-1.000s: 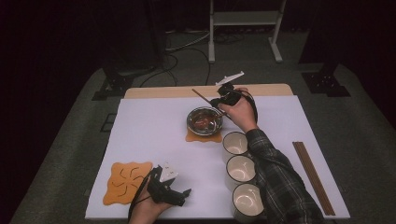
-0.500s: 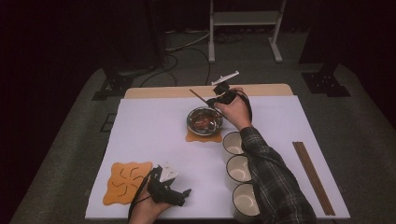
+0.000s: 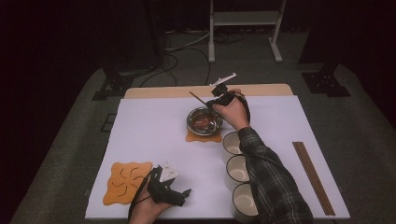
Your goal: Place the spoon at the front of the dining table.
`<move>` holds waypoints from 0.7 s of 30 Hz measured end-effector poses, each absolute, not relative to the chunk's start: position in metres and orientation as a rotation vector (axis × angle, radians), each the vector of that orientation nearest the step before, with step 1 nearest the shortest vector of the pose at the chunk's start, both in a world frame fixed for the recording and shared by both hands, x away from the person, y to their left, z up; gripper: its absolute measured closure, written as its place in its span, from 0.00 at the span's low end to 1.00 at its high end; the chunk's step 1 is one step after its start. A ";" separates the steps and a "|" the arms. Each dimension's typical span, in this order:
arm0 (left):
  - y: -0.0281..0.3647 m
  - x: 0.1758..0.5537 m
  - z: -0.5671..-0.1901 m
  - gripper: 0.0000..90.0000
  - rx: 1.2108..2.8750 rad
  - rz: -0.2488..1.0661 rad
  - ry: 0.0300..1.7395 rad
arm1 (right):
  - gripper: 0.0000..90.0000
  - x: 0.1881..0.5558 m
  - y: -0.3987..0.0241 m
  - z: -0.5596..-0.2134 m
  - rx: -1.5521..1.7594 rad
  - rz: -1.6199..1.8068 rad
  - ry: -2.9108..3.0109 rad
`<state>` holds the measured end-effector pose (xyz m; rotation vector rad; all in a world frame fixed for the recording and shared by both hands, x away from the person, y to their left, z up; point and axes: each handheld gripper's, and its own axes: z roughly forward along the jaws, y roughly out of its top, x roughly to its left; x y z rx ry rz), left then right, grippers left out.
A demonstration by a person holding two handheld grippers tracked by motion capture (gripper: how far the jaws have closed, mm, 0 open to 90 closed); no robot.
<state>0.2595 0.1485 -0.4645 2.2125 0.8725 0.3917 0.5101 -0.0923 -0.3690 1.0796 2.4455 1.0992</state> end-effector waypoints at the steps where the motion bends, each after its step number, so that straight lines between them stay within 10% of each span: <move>1: 0.148 0.259 -0.464 0.01 2.213 0.392 0.872 | 0.94 0.510 -0.092 -0.370 1.082 1.095 2.448; 21: 0.149 0.260 -0.464 0.01 2.216 0.394 0.870 | 0.94 0.512 -0.089 -0.386 1.095 1.034 2.482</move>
